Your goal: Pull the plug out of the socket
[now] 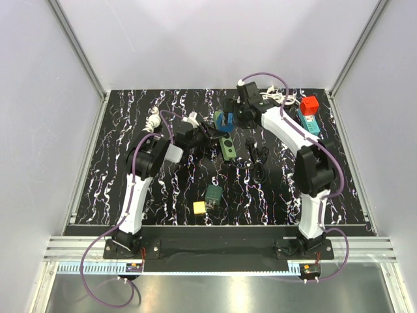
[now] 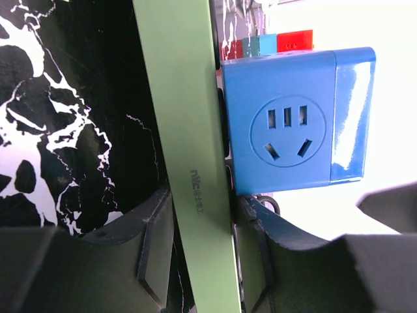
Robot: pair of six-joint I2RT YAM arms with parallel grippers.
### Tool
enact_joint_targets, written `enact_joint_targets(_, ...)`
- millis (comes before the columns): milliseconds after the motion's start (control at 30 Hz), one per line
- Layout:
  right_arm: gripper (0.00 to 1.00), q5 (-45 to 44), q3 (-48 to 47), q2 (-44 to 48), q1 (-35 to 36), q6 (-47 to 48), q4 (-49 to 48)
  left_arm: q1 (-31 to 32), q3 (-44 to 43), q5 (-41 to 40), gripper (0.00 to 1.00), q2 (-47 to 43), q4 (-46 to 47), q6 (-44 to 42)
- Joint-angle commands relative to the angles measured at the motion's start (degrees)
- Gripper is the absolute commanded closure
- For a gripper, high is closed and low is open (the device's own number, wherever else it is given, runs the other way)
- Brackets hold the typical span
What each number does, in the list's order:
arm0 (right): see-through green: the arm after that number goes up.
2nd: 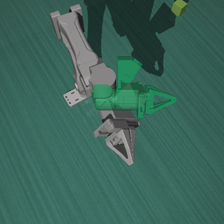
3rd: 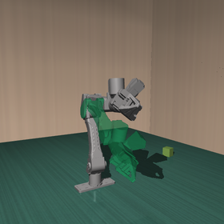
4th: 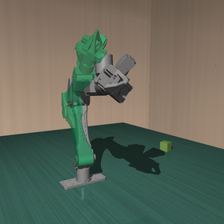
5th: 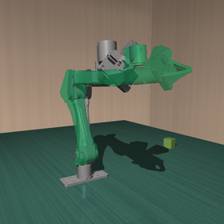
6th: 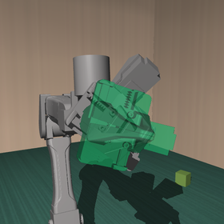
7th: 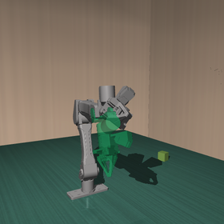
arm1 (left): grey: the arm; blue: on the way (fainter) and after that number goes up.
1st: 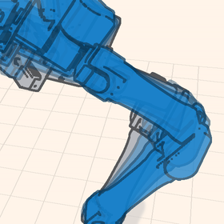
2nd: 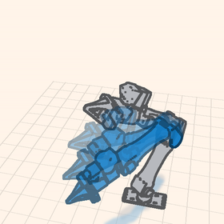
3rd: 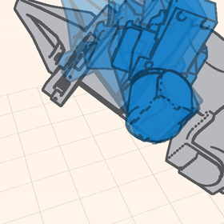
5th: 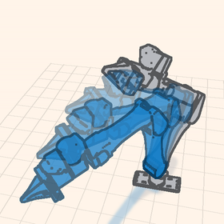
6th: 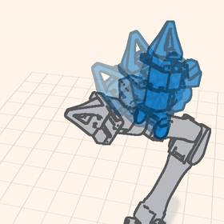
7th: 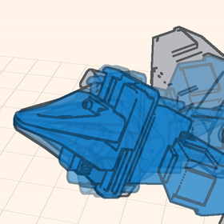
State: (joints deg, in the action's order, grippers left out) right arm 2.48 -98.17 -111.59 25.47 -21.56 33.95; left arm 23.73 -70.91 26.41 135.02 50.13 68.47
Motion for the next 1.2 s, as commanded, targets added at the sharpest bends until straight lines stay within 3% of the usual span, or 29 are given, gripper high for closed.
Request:
enact_joint_targets(0,0.0,1.2,-5.8,-4.3,-0.9,0.2,-1.5,-1.1,1.5,0.7,0.57,1.4,5.6,-2.2)
enact_joint_targets(200,0.0,2.9,-8.9,-8.6,-1.2,-0.8,-3.0,-1.0,2.4,2.7,0.48,2.0,10.9,-1.5)
enact_joint_targets(833,0.0,1.2,-10.2,-10.9,-3.8,-0.1,-2.9,1.1,-0.1,1.0,0.45,0.0,0.0,-7.0)
enact_joint_targets(900,0.0,2.1,-11.3,-11.5,-4.0,-0.1,-3.0,1.1,-0.4,0.9,0.49,-0.1,-0.7,-7.3)
enact_joint_targets(1000,0.0,2.7,-12.8,-12.9,-4.6,0.0,-2.9,1.1,-0.3,1.0,0.66,0.3,-0.6,-6.3)
enact_joint_targets(1167,0.0,6.5,-15.8,-16.1,-5.7,-0.2,-2.8,0.5,0.0,1.5,0.7,1.2,1.8,-4.7)
